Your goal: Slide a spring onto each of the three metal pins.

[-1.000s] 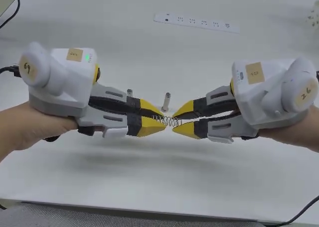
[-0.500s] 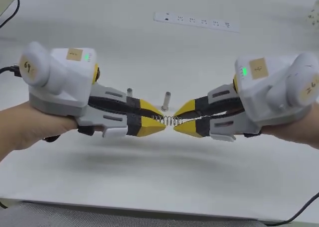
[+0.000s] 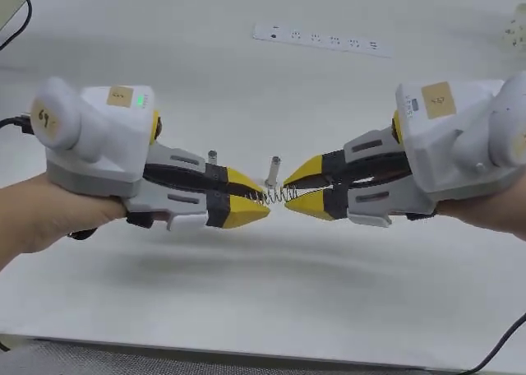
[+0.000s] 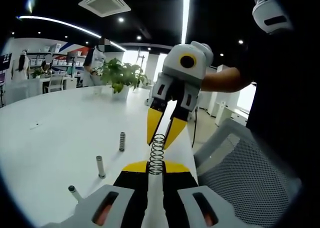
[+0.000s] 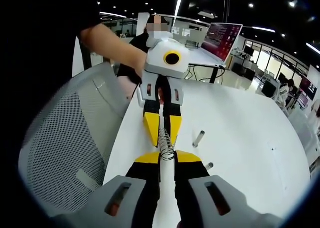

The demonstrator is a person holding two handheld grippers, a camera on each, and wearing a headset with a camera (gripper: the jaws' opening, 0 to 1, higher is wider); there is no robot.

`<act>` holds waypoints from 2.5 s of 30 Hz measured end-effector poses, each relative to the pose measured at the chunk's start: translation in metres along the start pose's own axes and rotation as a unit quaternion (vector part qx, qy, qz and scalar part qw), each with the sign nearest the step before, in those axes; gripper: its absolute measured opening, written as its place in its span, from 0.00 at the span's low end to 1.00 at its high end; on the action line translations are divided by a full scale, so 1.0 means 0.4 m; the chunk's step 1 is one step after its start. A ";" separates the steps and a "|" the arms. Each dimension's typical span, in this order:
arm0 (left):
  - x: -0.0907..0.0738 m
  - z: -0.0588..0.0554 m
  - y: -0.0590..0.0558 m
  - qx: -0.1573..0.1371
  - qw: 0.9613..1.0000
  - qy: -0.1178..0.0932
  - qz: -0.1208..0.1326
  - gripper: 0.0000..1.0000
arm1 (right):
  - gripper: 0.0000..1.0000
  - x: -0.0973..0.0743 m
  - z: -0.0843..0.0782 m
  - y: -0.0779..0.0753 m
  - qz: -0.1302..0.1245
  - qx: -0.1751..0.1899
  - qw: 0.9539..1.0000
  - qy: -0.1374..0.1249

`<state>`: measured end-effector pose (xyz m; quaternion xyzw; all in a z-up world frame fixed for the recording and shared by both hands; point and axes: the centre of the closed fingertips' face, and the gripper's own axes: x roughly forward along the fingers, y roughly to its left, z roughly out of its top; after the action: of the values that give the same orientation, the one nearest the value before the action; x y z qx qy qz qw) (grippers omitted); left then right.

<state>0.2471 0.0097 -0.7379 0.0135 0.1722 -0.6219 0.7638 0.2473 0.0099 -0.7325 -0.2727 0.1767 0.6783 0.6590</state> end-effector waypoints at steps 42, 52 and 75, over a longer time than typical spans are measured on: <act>0.005 0.018 0.013 0.024 0.999 -0.008 0.025 0.02 | 0.08 0.012 0.135 -0.017 -0.049 0.088 0.987 -0.126; 0.005 0.023 0.011 0.025 0.999 -0.011 0.029 0.03 | 0.08 0.006 0.139 -0.019 -0.055 0.089 0.986 -0.128; 0.001 0.016 0.014 0.024 0.999 -0.006 0.039 0.11 | 0.08 0.003 0.138 -0.023 -0.065 0.085 0.987 -0.123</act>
<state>0.2540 0.0091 -0.7329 0.0343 0.1521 -0.5958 0.7879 0.2488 0.0446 -0.6885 -0.1415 0.1334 0.6449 0.7391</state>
